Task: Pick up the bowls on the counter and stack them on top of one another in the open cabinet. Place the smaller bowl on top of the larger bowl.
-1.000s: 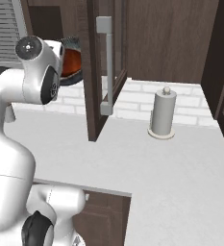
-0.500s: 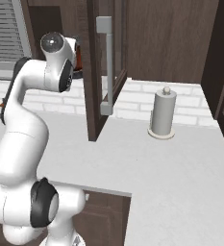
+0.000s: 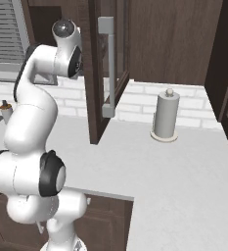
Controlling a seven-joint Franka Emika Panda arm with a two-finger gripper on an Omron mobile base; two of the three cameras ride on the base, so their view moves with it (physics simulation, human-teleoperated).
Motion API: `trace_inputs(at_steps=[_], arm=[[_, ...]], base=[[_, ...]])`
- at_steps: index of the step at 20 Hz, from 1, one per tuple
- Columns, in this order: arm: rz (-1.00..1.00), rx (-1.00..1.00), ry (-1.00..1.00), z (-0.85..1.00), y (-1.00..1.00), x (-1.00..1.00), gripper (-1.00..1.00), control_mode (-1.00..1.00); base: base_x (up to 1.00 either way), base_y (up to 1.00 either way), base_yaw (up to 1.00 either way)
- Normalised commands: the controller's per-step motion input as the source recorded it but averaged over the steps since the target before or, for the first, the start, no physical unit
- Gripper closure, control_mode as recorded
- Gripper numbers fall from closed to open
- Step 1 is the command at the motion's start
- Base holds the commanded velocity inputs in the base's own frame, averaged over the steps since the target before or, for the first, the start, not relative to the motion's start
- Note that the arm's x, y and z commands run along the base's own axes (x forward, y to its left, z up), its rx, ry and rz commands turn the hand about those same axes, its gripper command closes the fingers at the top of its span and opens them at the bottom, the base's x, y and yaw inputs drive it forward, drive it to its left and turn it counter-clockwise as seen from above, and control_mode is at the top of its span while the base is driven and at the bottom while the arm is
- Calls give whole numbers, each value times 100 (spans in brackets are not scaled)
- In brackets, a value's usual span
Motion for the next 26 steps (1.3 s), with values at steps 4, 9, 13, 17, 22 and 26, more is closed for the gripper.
trace_inputs(at_steps=[4,9,13,17,22,26], arm=[[0,0,0,-2,0,80,100,-100],[0,0,0,-13,0,89,100,-100],[0,0,0,-15,0,88,-100,-100],[0,0,1,-4,0,60,-100,-100],[0,-2,0,0,2,8,-100,-100],[0,-10,-4,0,23,-16,-100,-100]], base=[[0,0,0],[0,0,0],[0,0,0],[0,0,0],[0,0,0],[0,0,0]])
